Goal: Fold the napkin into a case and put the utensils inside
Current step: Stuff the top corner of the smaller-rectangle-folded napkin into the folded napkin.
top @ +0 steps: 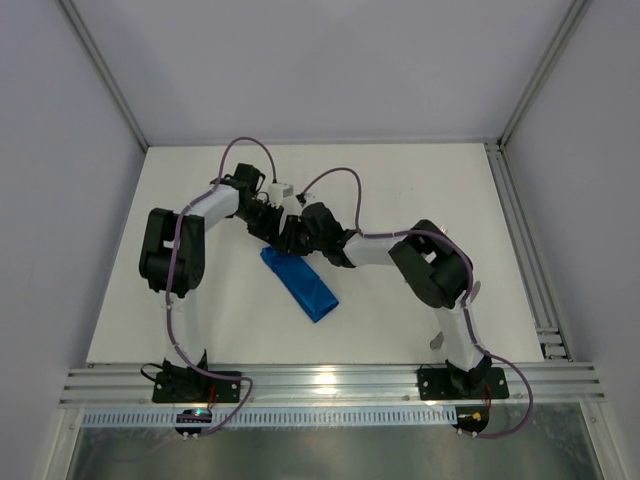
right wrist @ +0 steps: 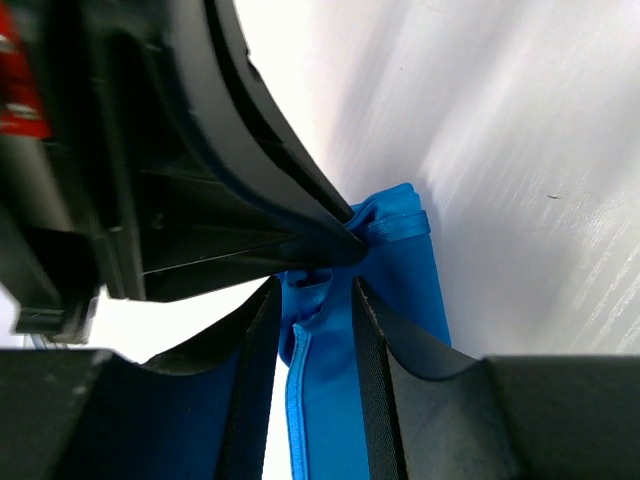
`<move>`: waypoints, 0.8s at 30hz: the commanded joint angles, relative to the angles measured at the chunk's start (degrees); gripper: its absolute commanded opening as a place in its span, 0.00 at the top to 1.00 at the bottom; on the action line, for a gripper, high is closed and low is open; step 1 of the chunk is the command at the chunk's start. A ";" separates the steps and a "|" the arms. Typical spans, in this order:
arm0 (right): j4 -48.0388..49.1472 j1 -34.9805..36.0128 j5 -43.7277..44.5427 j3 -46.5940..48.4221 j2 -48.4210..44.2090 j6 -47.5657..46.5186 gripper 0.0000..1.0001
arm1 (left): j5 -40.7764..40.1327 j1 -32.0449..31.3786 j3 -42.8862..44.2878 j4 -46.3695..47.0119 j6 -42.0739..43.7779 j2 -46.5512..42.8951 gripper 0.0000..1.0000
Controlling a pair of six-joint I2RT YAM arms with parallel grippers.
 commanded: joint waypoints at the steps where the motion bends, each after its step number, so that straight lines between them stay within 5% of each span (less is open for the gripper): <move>1: 0.18 0.71 1.41 3.62 1.50 0.54 0.62 | 1.42 -0.02 0.25 0.70 -0.46 -2.34 0.89; 6: -0.61 0.97 2.11 4.15 2.56 1.15 0.69 | 1.51 -0.02 0.25 0.79 -0.38 -2.16 0.89; 11: -0.53 0.97 2.73 3.01 2.47 2.38 0.95 | 1.33 -0.02 0.17 0.61 -0.38 -2.51 0.89; 16: 1.84 0.71 1.50 1.25 3.08 4.83 0.96 | 1.94 -0.02 0.52 0.35 0.06 -3.56 0.84; 19: 4.48 0.45 1.14 -1.29 3.00 7.99 0.96 | 3.17 -0.02 0.17 0.96 0.24 -5.23 0.61; 24: 3.70 0.36 2.72 -2.44 2.56 8.27 0.96 | 3.09 0.07 -0.27 3.16 -1.08 -11.37 0.54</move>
